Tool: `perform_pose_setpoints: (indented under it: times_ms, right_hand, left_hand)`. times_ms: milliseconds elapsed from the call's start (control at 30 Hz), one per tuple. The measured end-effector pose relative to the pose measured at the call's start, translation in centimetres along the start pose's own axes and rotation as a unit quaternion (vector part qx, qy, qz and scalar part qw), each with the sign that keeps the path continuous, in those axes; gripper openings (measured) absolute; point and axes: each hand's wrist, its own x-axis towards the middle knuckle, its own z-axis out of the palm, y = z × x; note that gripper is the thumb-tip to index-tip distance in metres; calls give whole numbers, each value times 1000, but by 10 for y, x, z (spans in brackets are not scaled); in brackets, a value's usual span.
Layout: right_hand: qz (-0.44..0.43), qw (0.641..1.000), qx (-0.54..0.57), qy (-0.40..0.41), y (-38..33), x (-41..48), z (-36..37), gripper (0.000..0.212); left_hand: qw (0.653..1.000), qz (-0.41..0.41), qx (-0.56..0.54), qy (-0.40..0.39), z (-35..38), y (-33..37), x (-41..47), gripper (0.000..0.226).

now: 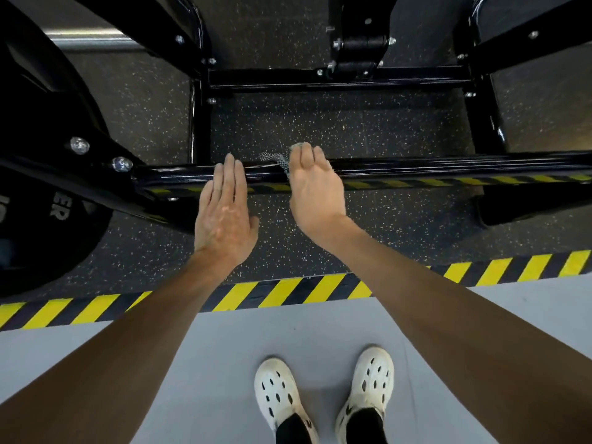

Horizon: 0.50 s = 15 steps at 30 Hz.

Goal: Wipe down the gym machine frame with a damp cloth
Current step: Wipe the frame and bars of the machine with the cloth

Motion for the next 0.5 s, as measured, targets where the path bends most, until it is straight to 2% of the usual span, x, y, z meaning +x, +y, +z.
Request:
perform_pose_setpoints:
  times_ms: [133,267,400,500]
  right_hand:
    - [-19,1000,21,-3,29,-10,-4,74]
    - [97,992,75,37,64,-21,4,55]
    - [142,986,75,42,73,-21,12,48]
    - [174,981,81,27,45,-13,6,50]
  left_hand:
    - [999,-7,-37,0,3,1,0,93]
    - [999,-11,-38,-2,2,0,0,91]
    - [999,-6,-46,-8,-2,0,-2,91]
    - [999,-5,-50,-19,-5,1,-1,90]
